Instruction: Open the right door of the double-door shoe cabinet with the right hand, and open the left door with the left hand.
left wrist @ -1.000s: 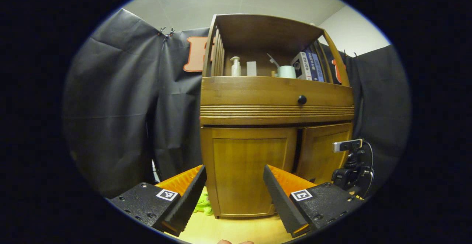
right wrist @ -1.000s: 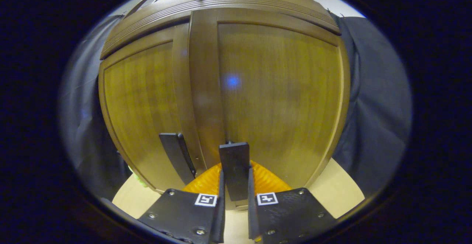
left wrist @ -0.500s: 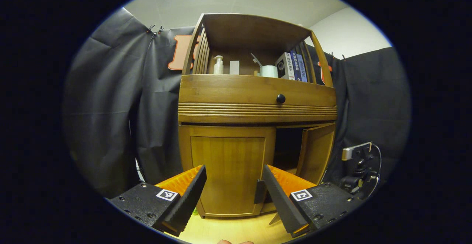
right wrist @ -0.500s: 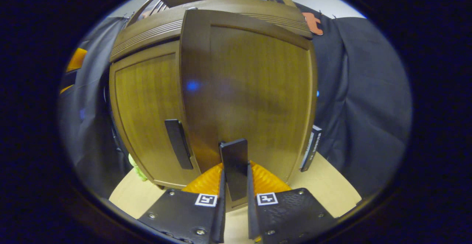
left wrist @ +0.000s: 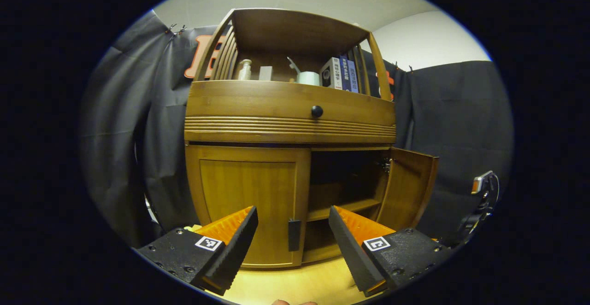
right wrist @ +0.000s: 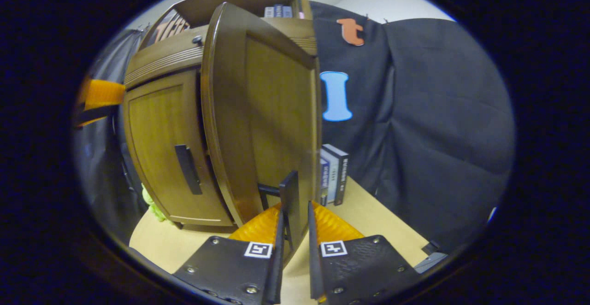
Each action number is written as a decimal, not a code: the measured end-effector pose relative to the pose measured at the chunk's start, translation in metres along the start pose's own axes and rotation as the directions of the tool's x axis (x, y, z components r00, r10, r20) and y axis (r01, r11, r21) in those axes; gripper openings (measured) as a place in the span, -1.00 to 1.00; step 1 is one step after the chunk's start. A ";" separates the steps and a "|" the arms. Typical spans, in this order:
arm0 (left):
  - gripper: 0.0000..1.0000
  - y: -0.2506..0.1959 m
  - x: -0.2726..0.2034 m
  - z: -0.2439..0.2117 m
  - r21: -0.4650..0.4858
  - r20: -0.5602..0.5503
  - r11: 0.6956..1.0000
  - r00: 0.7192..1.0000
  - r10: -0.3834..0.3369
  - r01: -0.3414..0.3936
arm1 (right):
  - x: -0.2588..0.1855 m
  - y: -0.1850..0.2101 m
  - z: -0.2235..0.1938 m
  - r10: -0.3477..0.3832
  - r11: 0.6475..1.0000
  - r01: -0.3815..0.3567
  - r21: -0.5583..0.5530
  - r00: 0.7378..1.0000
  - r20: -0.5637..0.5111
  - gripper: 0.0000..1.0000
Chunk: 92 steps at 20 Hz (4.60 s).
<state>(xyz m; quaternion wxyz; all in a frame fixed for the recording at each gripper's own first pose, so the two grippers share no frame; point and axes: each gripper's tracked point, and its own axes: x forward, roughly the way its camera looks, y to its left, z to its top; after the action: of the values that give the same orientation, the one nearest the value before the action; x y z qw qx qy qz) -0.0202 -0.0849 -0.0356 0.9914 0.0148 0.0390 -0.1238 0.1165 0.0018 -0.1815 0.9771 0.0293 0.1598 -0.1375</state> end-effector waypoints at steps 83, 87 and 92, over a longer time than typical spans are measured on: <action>-0.50 0.136 -0.089 -0.124 -0.136 -0.151 0.921 0.926 0.345 -0.365 | -0.008 0.093 0.025 0.542 0.837 -0.533 -0.127 0.838 0.057 -0.67; -0.61 0.170 -0.109 -0.125 -0.091 -0.145 0.886 0.887 0.439 -0.454 | -0.011 0.099 0.022 0.569 0.818 -0.560 -0.129 0.821 0.044 -0.67; -0.60 0.200 -0.129 -0.121 -0.103 -0.132 0.846 0.850 0.509 -0.523 | -0.014 0.102 0.020 0.587 0.805 -0.579 -0.129 0.809 0.034 -0.67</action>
<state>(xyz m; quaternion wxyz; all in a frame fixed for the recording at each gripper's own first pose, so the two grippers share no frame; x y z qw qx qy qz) -0.1048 0.1450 -0.1420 0.9836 -0.0363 0.0912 0.1511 0.1385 0.1013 -0.1572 0.9773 0.0172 0.1150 0.1772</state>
